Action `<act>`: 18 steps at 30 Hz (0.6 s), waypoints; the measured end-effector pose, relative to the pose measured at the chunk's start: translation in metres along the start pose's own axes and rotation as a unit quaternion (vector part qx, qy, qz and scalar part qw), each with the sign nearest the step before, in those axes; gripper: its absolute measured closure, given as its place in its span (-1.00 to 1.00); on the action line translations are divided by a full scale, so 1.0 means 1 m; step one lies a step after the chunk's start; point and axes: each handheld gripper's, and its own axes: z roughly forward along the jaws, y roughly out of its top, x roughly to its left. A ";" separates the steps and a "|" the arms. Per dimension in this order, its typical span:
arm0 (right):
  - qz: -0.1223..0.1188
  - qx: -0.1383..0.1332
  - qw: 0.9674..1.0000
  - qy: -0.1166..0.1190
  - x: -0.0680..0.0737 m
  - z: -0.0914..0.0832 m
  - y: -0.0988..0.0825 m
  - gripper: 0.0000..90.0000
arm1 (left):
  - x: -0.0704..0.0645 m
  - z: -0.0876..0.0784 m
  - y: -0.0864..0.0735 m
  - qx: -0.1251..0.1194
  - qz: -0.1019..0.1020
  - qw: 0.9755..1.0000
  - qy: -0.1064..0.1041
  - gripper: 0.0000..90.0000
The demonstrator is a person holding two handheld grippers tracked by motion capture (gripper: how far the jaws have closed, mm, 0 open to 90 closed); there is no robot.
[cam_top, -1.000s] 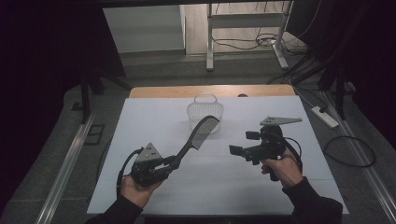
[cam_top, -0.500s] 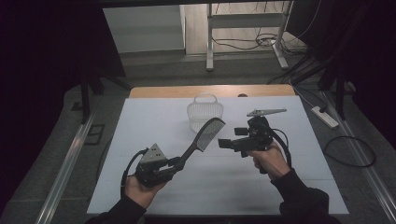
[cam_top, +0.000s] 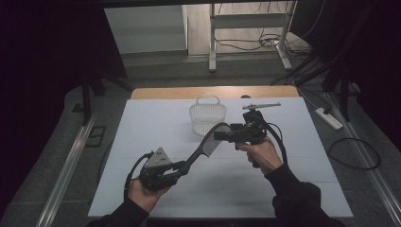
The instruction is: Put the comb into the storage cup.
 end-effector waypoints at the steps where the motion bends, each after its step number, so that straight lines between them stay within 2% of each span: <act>1: 0.003 0.002 1.000 0.002 -0.001 0.001 0.001 -1.00 | 0.000 0.000 0.000 0.000 0.000 1.000 -0.001 0.61; 11: 0.025 0.008 1.000 0.014 -0.007 0.009 0.006 -0.98 | -0.002 0.001 0.000 0.001 0.006 1.000 -0.004 0.61; 13: 0.028 0.004 0.999 0.016 -0.008 0.008 0.006 -0.87 | -0.002 0.001 0.000 0.001 0.008 1.000 -0.003 0.61; 18: 0.047 -0.006 0.998 0.050 -0.012 0.005 0.006 -0.25 | -0.003 0.002 -0.001 0.006 0.014 1.000 0.002 0.61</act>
